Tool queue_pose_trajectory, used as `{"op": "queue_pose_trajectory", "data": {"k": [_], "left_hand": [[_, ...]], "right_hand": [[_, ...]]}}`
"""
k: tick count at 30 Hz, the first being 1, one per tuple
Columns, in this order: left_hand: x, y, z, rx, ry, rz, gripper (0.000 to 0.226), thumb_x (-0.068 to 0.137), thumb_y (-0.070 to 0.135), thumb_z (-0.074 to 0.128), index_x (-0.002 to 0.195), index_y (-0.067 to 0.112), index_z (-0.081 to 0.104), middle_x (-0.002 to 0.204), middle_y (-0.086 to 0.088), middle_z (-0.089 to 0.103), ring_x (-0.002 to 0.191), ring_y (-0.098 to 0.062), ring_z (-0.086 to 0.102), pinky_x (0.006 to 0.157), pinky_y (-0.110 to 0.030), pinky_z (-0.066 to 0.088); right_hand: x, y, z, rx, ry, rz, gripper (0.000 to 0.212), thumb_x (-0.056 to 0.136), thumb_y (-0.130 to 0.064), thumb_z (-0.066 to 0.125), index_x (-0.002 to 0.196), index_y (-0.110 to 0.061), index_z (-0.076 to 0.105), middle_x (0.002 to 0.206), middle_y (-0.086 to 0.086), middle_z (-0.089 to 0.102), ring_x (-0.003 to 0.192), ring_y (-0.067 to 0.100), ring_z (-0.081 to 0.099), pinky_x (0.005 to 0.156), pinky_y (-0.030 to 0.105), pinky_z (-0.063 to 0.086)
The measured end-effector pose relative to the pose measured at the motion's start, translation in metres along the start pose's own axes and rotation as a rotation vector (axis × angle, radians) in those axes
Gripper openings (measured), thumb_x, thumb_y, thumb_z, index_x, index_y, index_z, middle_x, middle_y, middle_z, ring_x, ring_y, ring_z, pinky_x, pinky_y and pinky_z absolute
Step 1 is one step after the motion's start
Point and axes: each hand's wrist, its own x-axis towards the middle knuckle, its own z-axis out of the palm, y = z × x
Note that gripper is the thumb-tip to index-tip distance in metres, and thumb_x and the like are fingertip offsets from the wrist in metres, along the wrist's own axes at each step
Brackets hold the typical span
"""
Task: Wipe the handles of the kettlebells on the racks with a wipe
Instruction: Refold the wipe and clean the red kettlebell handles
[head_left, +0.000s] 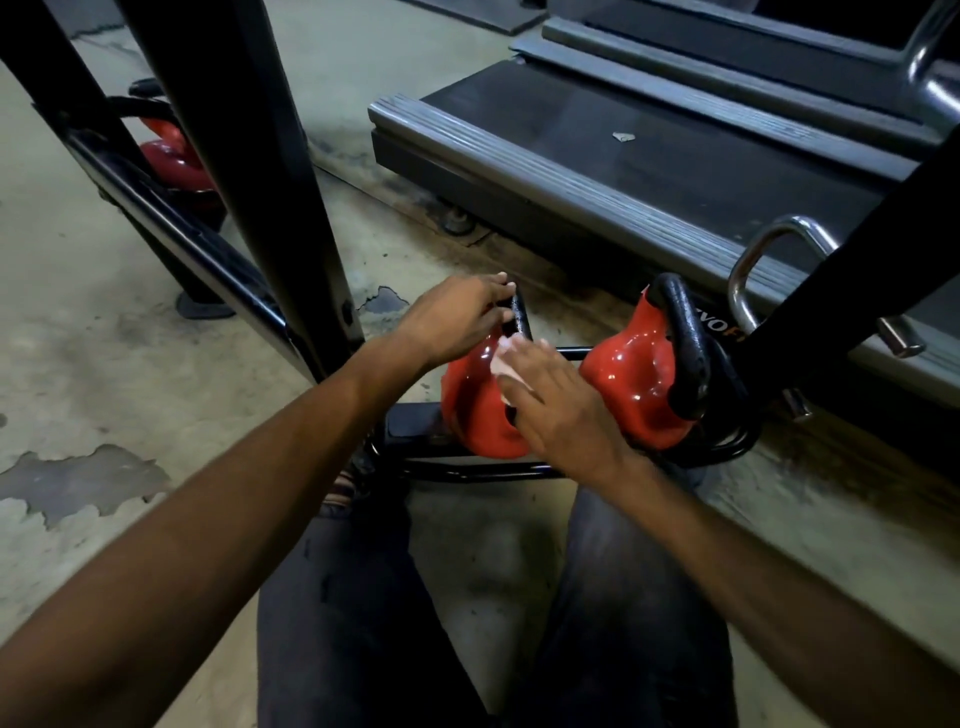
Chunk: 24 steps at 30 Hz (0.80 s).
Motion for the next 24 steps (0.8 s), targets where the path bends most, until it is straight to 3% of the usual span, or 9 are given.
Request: {"op": "queue_pose_trajectory", "data": {"k": [3, 5, 7, 10, 13, 16, 19, 22, 24], "left_hand": [[0.002, 0.006, -0.004, 0.027, -0.018, -0.044, 0.044, 0.103, 0.034, 0.050, 0.145, 0.020, 0.051, 0.158, 0.004, 0.039, 0.141, -0.019, 0.043, 0.114, -0.041, 0.038], [0.001, 0.010, -0.002, 0.059, -0.034, -0.060, 0.045, 0.103, 0.035, 0.050, 0.146, 0.022, 0.050, 0.159, 0.004, 0.037, 0.140, -0.020, 0.044, 0.111, -0.043, 0.041], [0.000, 0.013, -0.001, 0.071, -0.031, -0.071, 0.046, 0.103, 0.033, 0.050, 0.147, 0.021, 0.047, 0.160, 0.005, 0.035, 0.138, -0.021, 0.045, 0.108, -0.044, 0.044], [-0.004, 0.013, 0.000, 0.087, -0.011, -0.067, 0.049, 0.103, 0.034, 0.050, 0.150, 0.021, 0.043, 0.161, 0.005, 0.032, 0.140, -0.021, 0.043, 0.108, -0.044, 0.045], [-0.008, 0.010, 0.006, 0.112, -0.033, -0.028, 0.056, 0.103, 0.040, 0.046, 0.154, 0.018, 0.036, 0.163, 0.000, 0.028, 0.146, -0.022, 0.035, 0.115, -0.045, 0.036], [-0.011, 0.006, 0.009, 0.092, -0.072, -0.015, 0.068, 0.102, 0.048, 0.047, 0.158, 0.014, 0.027, 0.166, -0.005, 0.020, 0.150, -0.022, 0.026, 0.120, -0.044, 0.030], [-0.013, 0.003, 0.009, 0.082, -0.095, -0.014, 0.074, 0.101, 0.050, 0.048, 0.159, 0.013, 0.021, 0.167, -0.006, 0.014, 0.152, -0.020, 0.019, 0.122, -0.041, 0.025], [-0.014, 0.005, 0.011, 0.063, -0.106, -0.020, 0.076, 0.101, 0.050, 0.049, 0.160, 0.012, 0.018, 0.168, -0.006, 0.011, 0.153, -0.020, 0.016, 0.123, -0.040, 0.022], [-0.014, 0.007, 0.012, 0.050, -0.110, -0.026, 0.075, 0.102, 0.047, 0.049, 0.160, 0.011, 0.017, 0.167, -0.007, 0.011, 0.153, -0.020, 0.015, 0.124, -0.039, 0.020]], "right_hand": [[0.006, 0.018, -0.003, -0.286, -0.249, -0.471, 0.029, 0.099, -0.006, 0.042, 0.119, 0.002, 0.062, 0.122, 0.022, 0.064, 0.127, 0.041, 0.055, 0.119, 0.059, 0.029], [0.020, 0.012, -0.009, -0.459, -0.420, -0.590, 0.031, 0.097, -0.014, 0.046, 0.121, 0.000, 0.061, 0.116, 0.020, 0.066, 0.119, 0.041, 0.058, 0.120, 0.061, 0.024], [0.036, 0.003, -0.014, -0.579, -0.533, -0.586, 0.037, 0.092, -0.023, 0.060, 0.123, -0.004, 0.064, 0.117, 0.018, 0.068, 0.119, 0.040, 0.059, 0.119, 0.062, 0.022], [0.030, 0.003, -0.016, -0.589, -0.478, -0.612, 0.035, 0.098, -0.014, 0.045, 0.126, -0.002, 0.063, 0.120, 0.018, 0.068, 0.124, 0.042, 0.057, 0.123, 0.062, 0.015], [-0.003, 0.017, -0.016, -0.398, -0.244, -0.596, 0.035, 0.104, 0.000, 0.039, 0.132, 0.005, 0.059, 0.136, 0.022, 0.061, 0.136, 0.040, 0.050, 0.120, 0.058, 0.028], [-0.024, 0.013, -0.013, -0.161, -0.009, -0.334, 0.029, 0.103, 0.000, 0.056, 0.129, 0.002, 0.065, 0.141, 0.020, 0.059, 0.136, 0.034, 0.052, 0.110, 0.048, 0.044], [-0.030, -0.020, -0.004, 0.120, 0.211, 0.202, 0.022, 0.103, -0.003, 0.057, 0.119, -0.002, 0.072, 0.137, 0.018, 0.060, 0.131, 0.030, 0.057, 0.099, 0.040, 0.054], [-0.019, -0.063, 0.005, 0.512, 0.408, 0.723, 0.033, 0.102, 0.004, 0.052, 0.131, -0.005, 0.065, 0.143, 0.007, 0.057, 0.137, 0.013, 0.051, 0.105, 0.028, 0.049], [-0.009, -0.080, 0.009, 0.653, 0.494, 0.968, 0.039, 0.104, -0.001, 0.047, 0.139, -0.009, 0.059, 0.144, 0.001, 0.058, 0.137, 0.008, 0.050, 0.110, 0.025, 0.043]]}}
